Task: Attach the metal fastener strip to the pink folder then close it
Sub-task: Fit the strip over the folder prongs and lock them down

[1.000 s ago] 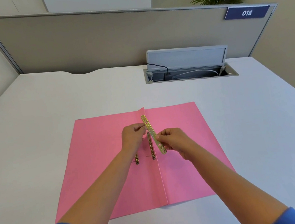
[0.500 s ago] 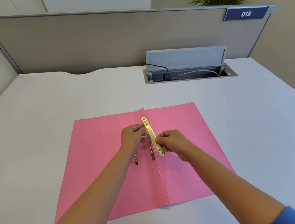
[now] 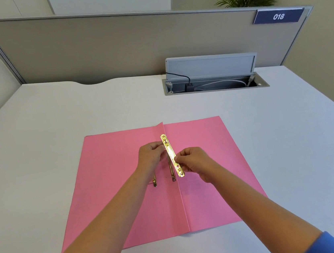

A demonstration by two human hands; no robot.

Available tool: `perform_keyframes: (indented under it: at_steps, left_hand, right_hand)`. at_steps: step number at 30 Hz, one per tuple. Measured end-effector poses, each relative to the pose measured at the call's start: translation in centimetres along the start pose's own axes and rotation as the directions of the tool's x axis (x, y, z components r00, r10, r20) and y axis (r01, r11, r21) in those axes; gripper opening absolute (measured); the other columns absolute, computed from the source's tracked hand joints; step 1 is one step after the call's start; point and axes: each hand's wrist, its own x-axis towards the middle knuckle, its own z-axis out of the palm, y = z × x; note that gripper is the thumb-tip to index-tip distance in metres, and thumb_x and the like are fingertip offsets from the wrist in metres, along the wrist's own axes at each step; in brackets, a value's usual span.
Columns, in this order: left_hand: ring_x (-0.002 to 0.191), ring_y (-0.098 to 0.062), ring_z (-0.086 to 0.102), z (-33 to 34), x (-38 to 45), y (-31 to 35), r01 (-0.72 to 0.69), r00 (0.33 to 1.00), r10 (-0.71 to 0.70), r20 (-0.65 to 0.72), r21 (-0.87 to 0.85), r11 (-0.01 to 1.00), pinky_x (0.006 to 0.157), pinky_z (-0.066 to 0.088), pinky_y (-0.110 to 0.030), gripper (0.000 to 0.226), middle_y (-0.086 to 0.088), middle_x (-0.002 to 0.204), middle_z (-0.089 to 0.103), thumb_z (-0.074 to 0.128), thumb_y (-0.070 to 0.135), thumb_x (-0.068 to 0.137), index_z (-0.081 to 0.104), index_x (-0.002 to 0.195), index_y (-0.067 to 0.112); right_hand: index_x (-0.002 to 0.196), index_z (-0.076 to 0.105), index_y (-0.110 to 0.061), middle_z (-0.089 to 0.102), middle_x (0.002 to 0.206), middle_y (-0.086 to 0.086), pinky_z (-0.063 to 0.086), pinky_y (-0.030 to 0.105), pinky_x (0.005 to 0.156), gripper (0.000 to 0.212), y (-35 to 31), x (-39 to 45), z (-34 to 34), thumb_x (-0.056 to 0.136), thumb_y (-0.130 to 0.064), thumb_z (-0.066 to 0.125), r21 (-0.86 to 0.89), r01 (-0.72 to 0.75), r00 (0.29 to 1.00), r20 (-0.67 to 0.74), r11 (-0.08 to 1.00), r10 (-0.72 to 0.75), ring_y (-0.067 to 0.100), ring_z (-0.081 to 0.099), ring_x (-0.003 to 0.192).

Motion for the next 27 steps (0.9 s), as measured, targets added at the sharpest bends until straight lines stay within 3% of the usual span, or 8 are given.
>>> perform_keyframes:
  at_steps: [7,11,14,18,20,24,27]
  left_hand:
    - [0.073,-0.022,0.053,-0.2,-0.5,0.0,0.101,0.993,-0.106,-0.043,-0.101,0.990,0.085,0.050,-0.038,0.029,-0.013,0.087,0.058,0.050,-0.006,0.084,0.059,0.112,-0.001]
    - [0.058,-0.021,0.061,-0.7,-1.5,0.5,0.220,0.975,-0.219,0.026,-0.193,0.956,0.055,0.058,-0.026,0.014,-0.013,0.076,0.063,0.057,-0.005,0.080,0.061,0.092,0.003]
    - [0.052,-0.018,0.062,-0.9,-1.8,0.8,0.273,0.962,-0.265,0.064,-0.170,0.947,0.050,0.057,-0.023,0.008,-0.014,0.071,0.064,0.061,-0.004,0.079,0.063,0.078,0.003]
    - [0.046,-0.013,0.063,-1.1,-1.7,0.9,0.293,0.956,-0.290,0.045,-0.176,0.940,0.046,0.056,-0.021,0.010,-0.015,0.071,0.065,0.060,-0.010,0.079,0.063,0.079,0.000]
    - [0.045,-0.011,0.063,-1.3,-1.6,1.0,0.309,0.951,-0.305,0.055,-0.188,0.932,0.044,0.055,-0.019,0.010,-0.012,0.065,0.068,0.060,-0.010,0.080,0.063,0.079,-0.001]
    - [0.038,-0.008,0.061,-1.5,-1.6,1.1,0.322,0.947,-0.316,0.063,-0.204,0.924,0.041,0.052,-0.017,0.013,-0.002,0.044,0.066,0.058,-0.010,0.081,0.062,0.074,0.001]
    - [0.037,-0.007,0.060,-1.6,-1.6,1.3,0.325,0.946,-0.317,0.071,-0.195,0.925,0.041,0.052,-0.016,0.013,-0.002,0.043,0.066,0.057,-0.010,0.081,0.062,0.075,0.000]
  right_hand:
    - [0.070,0.062,-0.010,0.057,0.064,0.005,0.050,0.016,0.053,0.015,0.2,0.3,0.3,0.083,-0.002,0.061,0.013,0.003,1.000,0.008,1.000,-0.003,0.011,0.050,0.053]
    - [0.068,0.062,-0.010,0.059,0.065,0.006,0.052,0.017,0.056,0.017,0.2,0.4,0.6,0.083,-0.002,0.061,0.011,0.010,1.000,0.015,1.000,-0.010,0.012,0.052,0.054]
    - [0.068,0.062,-0.010,0.059,0.065,0.007,0.052,0.016,0.055,0.017,0.2,0.4,0.9,0.084,-0.003,0.061,0.030,0.019,0.999,0.026,0.999,-0.020,0.012,0.053,0.054]
    - [0.075,0.064,-0.008,0.060,0.065,0.004,0.051,0.014,0.052,0.015,0.1,0.3,0.9,0.088,-0.011,0.058,0.045,0.021,0.999,0.041,0.999,-0.023,0.008,0.051,0.051]
    - [0.083,0.065,-0.006,0.061,0.068,0.001,0.048,0.013,0.052,0.016,0.4,0.2,0.5,0.091,-0.009,0.052,-0.029,0.033,0.998,0.048,0.999,-0.032,0.007,0.051,0.054]
    - [0.098,0.070,-0.010,0.062,0.075,-0.010,0.041,0.006,0.053,0.028,1.7,-0.4,0.0,0.085,0.002,0.049,-0.367,0.176,0.980,0.150,0.914,-0.128,0.001,0.050,0.061]
    - [0.101,0.073,-0.016,0.065,0.079,-0.014,0.046,0.004,0.067,0.024,2.3,-0.7,0.6,0.081,-0.006,0.062,-0.349,0.255,0.953,0.248,0.902,-0.173,-0.001,0.057,0.069]
